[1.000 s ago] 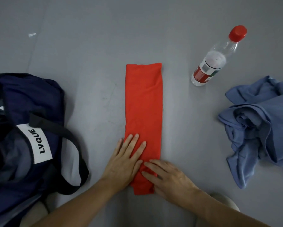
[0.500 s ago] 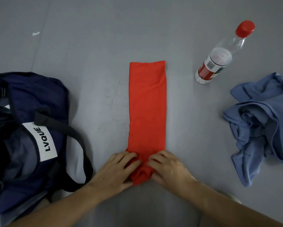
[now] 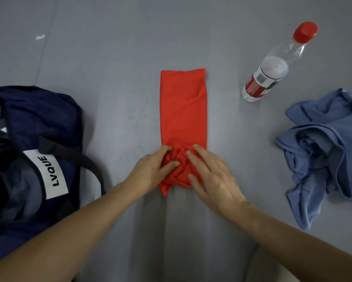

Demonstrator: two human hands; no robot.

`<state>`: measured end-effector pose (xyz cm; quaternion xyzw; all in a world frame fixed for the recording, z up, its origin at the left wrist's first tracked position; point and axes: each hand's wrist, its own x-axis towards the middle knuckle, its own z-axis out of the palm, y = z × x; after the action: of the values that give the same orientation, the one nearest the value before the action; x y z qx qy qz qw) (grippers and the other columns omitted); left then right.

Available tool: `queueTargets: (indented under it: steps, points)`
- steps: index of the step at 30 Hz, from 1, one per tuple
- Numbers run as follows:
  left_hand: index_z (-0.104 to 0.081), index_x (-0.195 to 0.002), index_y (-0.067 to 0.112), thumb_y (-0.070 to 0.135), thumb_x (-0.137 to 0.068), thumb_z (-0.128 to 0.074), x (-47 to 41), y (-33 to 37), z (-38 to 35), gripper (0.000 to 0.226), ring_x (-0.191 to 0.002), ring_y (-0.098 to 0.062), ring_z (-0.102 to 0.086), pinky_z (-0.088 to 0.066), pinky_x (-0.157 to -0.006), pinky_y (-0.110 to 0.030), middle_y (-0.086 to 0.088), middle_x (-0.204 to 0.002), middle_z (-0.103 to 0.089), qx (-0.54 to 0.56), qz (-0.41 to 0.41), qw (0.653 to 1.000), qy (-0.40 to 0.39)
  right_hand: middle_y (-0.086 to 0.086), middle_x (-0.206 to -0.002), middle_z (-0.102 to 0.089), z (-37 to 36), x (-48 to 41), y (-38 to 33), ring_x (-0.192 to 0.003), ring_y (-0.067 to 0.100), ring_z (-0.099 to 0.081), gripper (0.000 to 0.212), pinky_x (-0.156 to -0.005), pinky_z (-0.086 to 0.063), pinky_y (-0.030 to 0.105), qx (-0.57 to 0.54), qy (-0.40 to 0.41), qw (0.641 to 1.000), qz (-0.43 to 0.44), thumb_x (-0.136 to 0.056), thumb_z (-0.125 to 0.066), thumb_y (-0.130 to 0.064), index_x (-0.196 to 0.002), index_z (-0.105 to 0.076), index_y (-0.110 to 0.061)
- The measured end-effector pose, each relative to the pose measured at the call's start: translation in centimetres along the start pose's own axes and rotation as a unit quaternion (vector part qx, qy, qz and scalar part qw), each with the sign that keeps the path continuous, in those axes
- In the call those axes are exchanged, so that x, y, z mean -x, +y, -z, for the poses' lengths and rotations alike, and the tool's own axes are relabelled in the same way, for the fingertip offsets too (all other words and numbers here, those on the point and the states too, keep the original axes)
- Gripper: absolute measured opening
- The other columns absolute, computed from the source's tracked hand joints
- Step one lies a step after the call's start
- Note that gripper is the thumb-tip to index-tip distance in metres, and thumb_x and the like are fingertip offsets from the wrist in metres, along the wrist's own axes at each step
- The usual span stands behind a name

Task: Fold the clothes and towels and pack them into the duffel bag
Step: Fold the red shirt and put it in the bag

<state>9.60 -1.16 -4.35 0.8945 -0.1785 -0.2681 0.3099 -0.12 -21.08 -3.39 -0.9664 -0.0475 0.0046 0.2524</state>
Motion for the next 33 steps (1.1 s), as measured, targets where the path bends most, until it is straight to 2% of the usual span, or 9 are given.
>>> queueTargets:
  steps: [4, 8, 10, 13, 18, 24, 27, 30, 33]
  points:
    - [-0.048, -0.133, 0.034, 0.056, -0.092, -0.059, -0.2, 0.9, -0.5, 0.048, -0.100, -0.018, -0.065, -0.053, -0.084, -0.033, 0.006, -0.119, -0.064, -0.090, -0.010, 0.993, 0.082, 0.002, -0.167, -0.008, -1.7, 0.8, 1.6, -0.154, 0.025, -0.001, 0.086, -0.120, -0.019, 0.053, 0.152, -0.185, 0.969, 0.064, -0.094, -0.046, -0.060, -0.160, -0.010, -0.018]
    - [-0.059, -0.131, 0.022, 0.035, -0.102, -0.052, 0.9, 0.2, -1.1, 0.032, -0.113, -0.021, -0.057, -0.050, -0.093, -0.041, 0.004, -0.130, -0.056, -0.182, -0.223, 0.938, 0.192, 0.001, -0.163, -0.027, -1.9, 0.5, 2.3, -0.150, 0.025, -0.024, 0.079, -0.117, -0.030, 0.053, 0.173, -0.136, 0.973, 0.070, -0.090, -0.061, -0.046, -0.156, -0.028, -0.018]
    - [-0.050, -0.145, 0.020, 0.041, -0.105, -0.047, 1.7, -1.4, -1.3, 0.045, -0.134, -0.023, -0.047, -0.039, -0.110, -0.040, 0.000, -0.146, -0.050, -0.209, -0.299, 0.921, 0.138, 0.000, -0.161, -0.032, -2.0, 0.4, 2.4, -0.148, 0.025, -0.029, 0.076, -0.116, -0.033, 0.051, 0.173, -0.119, 0.975, 0.074, -0.089, -0.062, -0.042, -0.155, -0.032, -0.018]
    - [-0.013, -0.161, 0.022, 0.071, -0.095, -0.043, 2.3, -3.9, -0.8, 0.087, -0.155, -0.021, -0.009, -0.012, -0.125, -0.041, -0.002, -0.169, -0.011, -0.298, -0.294, 0.908, -0.011, 0.000, -0.162, -0.029, -2.1, 0.3, 2.3, -0.149, 0.024, -0.027, 0.072, -0.117, -0.031, 0.050, 0.181, -0.117, 0.973, 0.079, -0.094, -0.056, -0.043, -0.156, -0.029, -0.019]
    - [-0.005, -0.162, 0.025, 0.061, -0.097, -0.049, 0.6, -4.3, -0.1, 0.086, -0.156, -0.018, -0.006, -0.016, -0.125, -0.042, 0.000, -0.169, -0.003, -0.312, -0.269, 0.911, -0.018, 0.002, -0.160, -0.034, -1.6, -0.3, 2.6, -0.145, 0.025, -0.036, 0.070, -0.115, -0.035, 0.045, 0.175, -0.104, 0.975, 0.093, -0.093, -0.058, -0.046, -0.154, -0.035, -0.018]
    - [-0.052, -0.146, 0.015, 0.044, -0.091, -0.067, 0.8, -2.5, -0.5, 0.063, -0.134, -0.024, -0.052, -0.048, -0.107, -0.040, -0.003, -0.151, -0.050, -0.227, -0.262, 0.936, 0.064, 0.002, -0.141, -0.059, -0.3, -1.5, 2.2, -0.127, 0.024, -0.057, 0.057, -0.103, -0.046, 0.039, 0.130, -0.051, 0.985, 0.102, -0.083, -0.069, -0.028, -0.138, -0.059, -0.016]
    - [-0.063, -0.123, 0.030, 0.059, -0.090, -0.056, 0.4, -1.0, 0.9, 0.045, -0.098, -0.014, -0.065, -0.054, -0.082, -0.031, 0.010, -0.113, -0.071, -0.163, -0.209, 0.963, 0.046, 0.001, -0.111, -0.074, 0.8, -2.4, 1.3, -0.105, 0.024, -0.067, 0.039, -0.093, -0.050, 0.035, 0.013, -0.066, 0.998, 0.019, -0.082, -0.063, -0.030, -0.120, -0.070, -0.023]
    - [-0.061, -0.096, 0.038, 0.071, -0.083, -0.056, -0.4, -0.3, 1.8, 0.035, -0.069, -0.001, -0.059, -0.046, -0.064, -0.024, 0.018, -0.075, -0.065, -0.047, -0.078, 0.995, -0.046, -0.002, -0.076, -0.068, 1.6, -3.6, 1.1, -0.078, 0.027, -0.065, 0.020, -0.069, -0.043, 0.032, -0.052, -0.117, 0.987, -0.097, -0.084, -0.049, -0.047, -0.088, -0.058, -0.029]
    - [-0.065, -0.087, 0.039, 0.064, -0.081, -0.067, -0.5, -0.4, 1.3, 0.026, -0.065, 0.000, -0.059, -0.044, -0.064, -0.023, 0.020, -0.071, -0.064, 0.092, 0.007, 0.994, -0.057, -0.004, -0.095, -0.073, 1.5, -4.1, 1.2, -0.092, 0.024, -0.067, 0.023, -0.080, -0.049, 0.033, -0.083, -0.119, 0.979, -0.142, -0.092, -0.056, -0.050, -0.106, -0.061, -0.033]
